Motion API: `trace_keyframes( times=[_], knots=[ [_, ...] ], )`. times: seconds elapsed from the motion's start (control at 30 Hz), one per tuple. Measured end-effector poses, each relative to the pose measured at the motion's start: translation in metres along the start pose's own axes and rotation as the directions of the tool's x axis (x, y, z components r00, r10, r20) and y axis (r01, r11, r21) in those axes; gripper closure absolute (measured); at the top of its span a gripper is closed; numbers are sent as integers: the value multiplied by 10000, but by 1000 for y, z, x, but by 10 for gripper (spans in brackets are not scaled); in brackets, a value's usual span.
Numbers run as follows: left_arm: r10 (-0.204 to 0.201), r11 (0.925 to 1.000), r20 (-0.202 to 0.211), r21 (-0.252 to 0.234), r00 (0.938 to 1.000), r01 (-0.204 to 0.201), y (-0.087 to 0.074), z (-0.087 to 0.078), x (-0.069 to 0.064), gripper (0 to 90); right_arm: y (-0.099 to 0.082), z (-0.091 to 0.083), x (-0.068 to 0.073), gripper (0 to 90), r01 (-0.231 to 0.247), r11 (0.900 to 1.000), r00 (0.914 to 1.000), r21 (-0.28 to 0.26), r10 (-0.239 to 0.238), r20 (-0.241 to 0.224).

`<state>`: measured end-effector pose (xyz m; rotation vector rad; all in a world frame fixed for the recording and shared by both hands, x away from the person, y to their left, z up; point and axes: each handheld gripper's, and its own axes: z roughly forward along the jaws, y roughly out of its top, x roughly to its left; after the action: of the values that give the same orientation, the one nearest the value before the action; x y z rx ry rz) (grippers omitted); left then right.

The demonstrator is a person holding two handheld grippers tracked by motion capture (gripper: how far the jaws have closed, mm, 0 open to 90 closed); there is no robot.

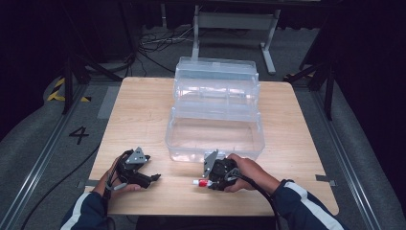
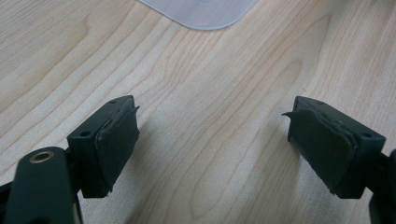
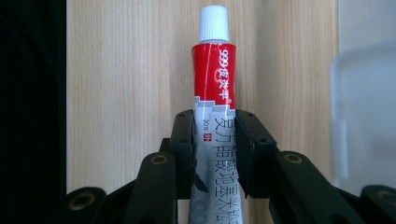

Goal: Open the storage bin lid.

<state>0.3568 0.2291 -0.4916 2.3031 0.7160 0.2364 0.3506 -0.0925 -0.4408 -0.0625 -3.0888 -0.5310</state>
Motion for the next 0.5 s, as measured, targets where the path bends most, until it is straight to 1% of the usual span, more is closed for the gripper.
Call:
trace_keyframes(
  times=[0.03,0.07,0.2,0.47,0.5],
  knots=[
    [-4,10000,5,-15,10000,4,0,0,0,165,-5,-5,1,706,-101,9999,9999,-90,101,54],
    [-4,10000,5,-15,10000,4,0,0,0,164,-5,-5,1,706,-101,9999,9999,-90,101,54],
    [-10,10000,7,-22,10000,10,0,0,0,164,-13,-18,0,706,-186,9993,9997,-329,192,172],
    [6,10000,15,-52,10000,-6,0,0,0,163,-25,-34,1,706,-387,9985,9989,-397,397,259],
    [7,10000,18,-52,10000,-7,0,0,0,163,-27,-38,1,706,-348,9987,9989,-365,359,293]
  ],
)
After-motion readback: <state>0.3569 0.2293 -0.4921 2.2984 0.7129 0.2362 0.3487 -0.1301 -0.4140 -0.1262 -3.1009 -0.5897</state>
